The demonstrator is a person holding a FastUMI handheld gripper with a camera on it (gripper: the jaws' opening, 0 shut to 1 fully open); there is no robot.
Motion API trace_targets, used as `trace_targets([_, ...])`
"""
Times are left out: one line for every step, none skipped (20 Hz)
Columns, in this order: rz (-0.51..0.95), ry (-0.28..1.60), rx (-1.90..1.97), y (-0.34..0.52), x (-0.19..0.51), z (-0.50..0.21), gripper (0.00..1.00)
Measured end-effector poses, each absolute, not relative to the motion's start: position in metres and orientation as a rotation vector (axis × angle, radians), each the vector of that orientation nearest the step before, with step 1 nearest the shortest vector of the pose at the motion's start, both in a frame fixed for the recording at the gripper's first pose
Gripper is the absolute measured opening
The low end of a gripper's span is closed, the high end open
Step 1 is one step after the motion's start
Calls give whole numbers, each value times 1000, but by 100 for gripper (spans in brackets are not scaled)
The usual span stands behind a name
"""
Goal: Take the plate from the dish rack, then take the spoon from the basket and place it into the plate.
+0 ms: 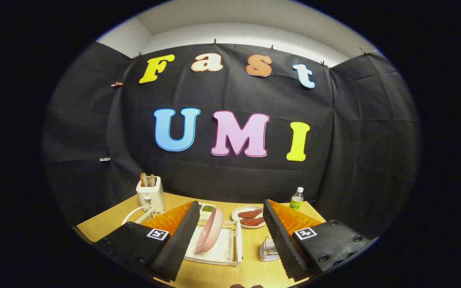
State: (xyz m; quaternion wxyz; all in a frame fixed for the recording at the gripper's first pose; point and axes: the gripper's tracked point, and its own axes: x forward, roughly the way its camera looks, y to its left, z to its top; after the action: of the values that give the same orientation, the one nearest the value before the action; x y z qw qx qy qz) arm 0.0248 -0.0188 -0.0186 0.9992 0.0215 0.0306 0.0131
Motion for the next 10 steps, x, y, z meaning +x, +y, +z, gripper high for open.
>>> trace_targets([31,69,45,-19,27,-20,97])
trace_targets([38,85,46,-19,29,-24,97])
trace_targets([55,92,52,-16,31,-26,97])
trace_targets([63,91,54,-15,32,-24,97])
trace_targets([62,89,48,-17,34,-23,97])
trace_targets([62,89,40,-18,36,-24,97])
trace_targets([65,93,34,-19,39,-26,97])
trace_targets([65,98,33,-18,41,-27,97])
trace_targets([63,105,32,-19,43,-29,97])
trace_targets([61,118,31,-19,46,-33,97])
